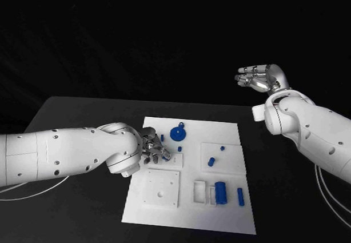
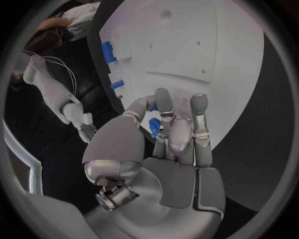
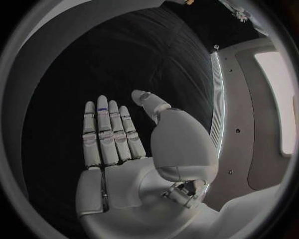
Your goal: Assemble the parts on the task board
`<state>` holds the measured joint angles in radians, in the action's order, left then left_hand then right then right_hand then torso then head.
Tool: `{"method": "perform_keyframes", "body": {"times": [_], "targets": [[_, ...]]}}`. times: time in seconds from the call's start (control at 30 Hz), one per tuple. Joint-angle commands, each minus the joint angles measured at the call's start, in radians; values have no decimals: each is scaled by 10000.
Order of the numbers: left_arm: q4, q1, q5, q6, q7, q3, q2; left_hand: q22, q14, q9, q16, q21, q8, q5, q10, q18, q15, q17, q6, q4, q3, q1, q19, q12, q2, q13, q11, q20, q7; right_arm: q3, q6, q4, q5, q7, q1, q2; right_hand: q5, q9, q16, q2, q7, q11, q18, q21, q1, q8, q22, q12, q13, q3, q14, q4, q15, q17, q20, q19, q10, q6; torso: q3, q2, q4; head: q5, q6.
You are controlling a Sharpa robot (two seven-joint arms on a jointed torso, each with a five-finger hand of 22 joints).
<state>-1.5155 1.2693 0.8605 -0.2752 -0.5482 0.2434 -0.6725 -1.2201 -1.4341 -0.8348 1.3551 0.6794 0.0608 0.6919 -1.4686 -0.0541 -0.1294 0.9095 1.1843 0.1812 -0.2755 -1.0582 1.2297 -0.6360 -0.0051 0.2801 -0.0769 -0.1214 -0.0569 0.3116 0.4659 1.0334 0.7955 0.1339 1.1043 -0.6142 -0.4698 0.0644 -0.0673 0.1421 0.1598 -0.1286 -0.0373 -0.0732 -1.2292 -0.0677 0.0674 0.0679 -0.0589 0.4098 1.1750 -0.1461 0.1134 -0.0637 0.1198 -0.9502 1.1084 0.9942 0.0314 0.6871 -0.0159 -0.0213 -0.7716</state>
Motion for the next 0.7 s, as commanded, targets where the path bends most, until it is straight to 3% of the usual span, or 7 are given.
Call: {"method": "perform_keyframes", "body": {"times": [0.03, 0.47, 0.7], "targets": [[-16, -7, 182, 336, -38, -6, 24, -28, -87, -1494, -46, -65, 64, -6, -467, -102, -9, -17, 1784, -7, -74, -128, 84, -43, 143, -13, -102, -26, 1027, 5, 50, -10, -220, 272, 5, 10, -53, -16, 41, -28, 3, -59, -80, 18, 102, 58, -15, -46, 9, -68, -53, -3, 8, 13, -20, 64, -45, -22, -5, 3, -4, 3, 0], [24, -10, 419, 450, -100, -6, 33, -118, -91, -1512, -58, -128, 65, -59, -466, -78, -11, -75, 1796, -3, -80, -153, 129, -59, 179, -8, -99, -49, 1026, 5, 27, -11, -229, 257, 5, 18, -112, -17, 39, -46, 5, -65, -79, 17, 102, 59, -14, -46, 9, -164, -80, -7, 23, 12, -8, 99, -58, -58, -9, 3, 1, -11, -20], [65, -19, 546, 378, -148, -6, 51, -236, -84, -1497, -79, -240, 57, -336, -466, -75, -7, -164, 1765, -56, -56, -214, 174, -40, 266, -14, -94, -41, 1018, 5, -15, 17, -229, 254, 5, 26, -229, -16, 40, -49, 6, -68, -77, 18, 115, 56, -14, -44, 9, -172, -108, -11, 34, 13, -1, 122, -61, -46, -5, 3, -2, -17, -26]]}}
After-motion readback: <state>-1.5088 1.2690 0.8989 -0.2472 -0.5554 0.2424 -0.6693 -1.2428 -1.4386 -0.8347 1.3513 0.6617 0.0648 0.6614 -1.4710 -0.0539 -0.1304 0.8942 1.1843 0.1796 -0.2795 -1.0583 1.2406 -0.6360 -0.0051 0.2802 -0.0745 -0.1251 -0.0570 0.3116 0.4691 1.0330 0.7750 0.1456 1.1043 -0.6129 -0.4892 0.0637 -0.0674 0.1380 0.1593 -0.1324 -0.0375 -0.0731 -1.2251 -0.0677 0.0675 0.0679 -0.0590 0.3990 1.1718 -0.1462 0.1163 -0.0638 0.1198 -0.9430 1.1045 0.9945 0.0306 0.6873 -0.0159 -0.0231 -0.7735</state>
